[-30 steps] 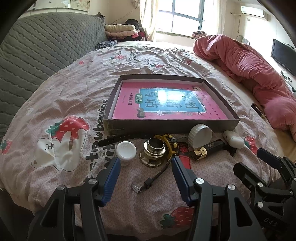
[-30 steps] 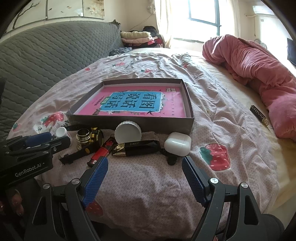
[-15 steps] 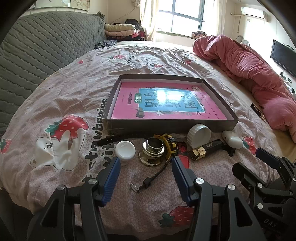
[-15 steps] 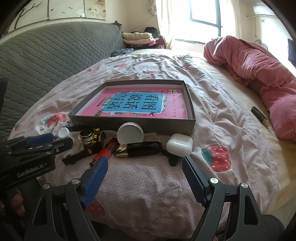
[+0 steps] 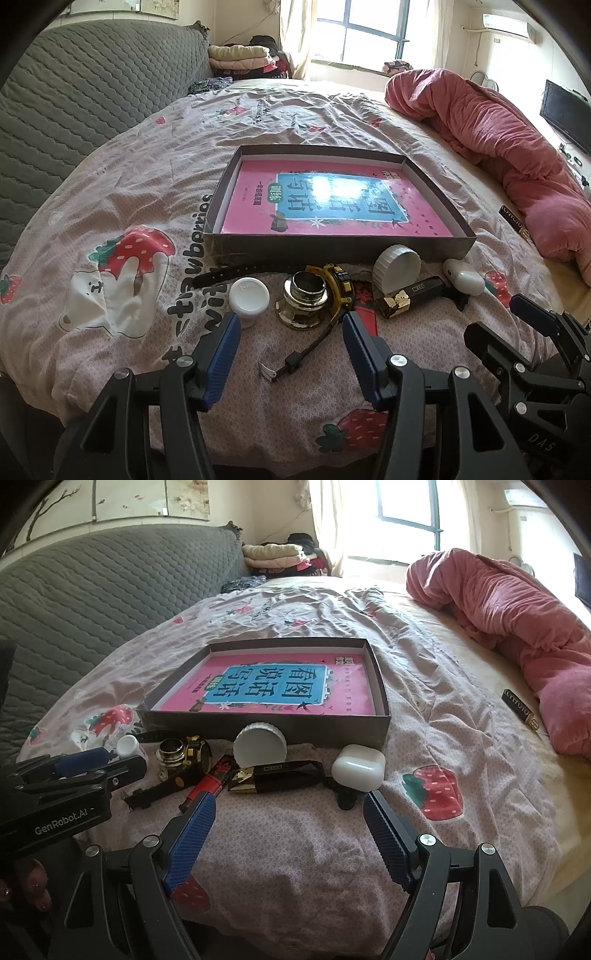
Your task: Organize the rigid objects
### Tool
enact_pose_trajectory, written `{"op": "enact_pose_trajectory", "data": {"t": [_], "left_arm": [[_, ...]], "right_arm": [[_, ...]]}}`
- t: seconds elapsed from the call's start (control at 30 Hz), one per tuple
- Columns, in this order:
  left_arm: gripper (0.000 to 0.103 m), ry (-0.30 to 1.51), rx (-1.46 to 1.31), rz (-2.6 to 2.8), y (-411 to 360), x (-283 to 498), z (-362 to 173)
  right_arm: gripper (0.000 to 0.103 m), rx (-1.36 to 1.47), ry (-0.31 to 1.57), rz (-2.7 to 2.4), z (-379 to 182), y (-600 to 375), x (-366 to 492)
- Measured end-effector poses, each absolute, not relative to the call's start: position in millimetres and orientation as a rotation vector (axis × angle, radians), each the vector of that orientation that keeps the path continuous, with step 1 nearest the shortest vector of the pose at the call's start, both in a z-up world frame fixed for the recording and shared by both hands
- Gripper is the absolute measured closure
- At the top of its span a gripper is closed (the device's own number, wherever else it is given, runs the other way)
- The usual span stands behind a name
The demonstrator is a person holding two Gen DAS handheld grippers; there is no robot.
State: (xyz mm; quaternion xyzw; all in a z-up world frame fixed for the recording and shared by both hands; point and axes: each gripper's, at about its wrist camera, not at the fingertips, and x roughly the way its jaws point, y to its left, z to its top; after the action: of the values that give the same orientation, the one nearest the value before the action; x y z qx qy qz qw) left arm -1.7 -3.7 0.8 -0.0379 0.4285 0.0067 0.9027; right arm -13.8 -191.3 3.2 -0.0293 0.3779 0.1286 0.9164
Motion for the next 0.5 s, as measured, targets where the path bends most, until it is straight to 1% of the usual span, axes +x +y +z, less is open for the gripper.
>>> {"op": "enact_pose_trajectory", "data": {"t": [0.5], "left_arm": [[0.046,0.893,-0.126,0.05,16,-1,0]], "right_arm": [[0.02,-0.025,0.777,0.247,5,-199,-11]]}}
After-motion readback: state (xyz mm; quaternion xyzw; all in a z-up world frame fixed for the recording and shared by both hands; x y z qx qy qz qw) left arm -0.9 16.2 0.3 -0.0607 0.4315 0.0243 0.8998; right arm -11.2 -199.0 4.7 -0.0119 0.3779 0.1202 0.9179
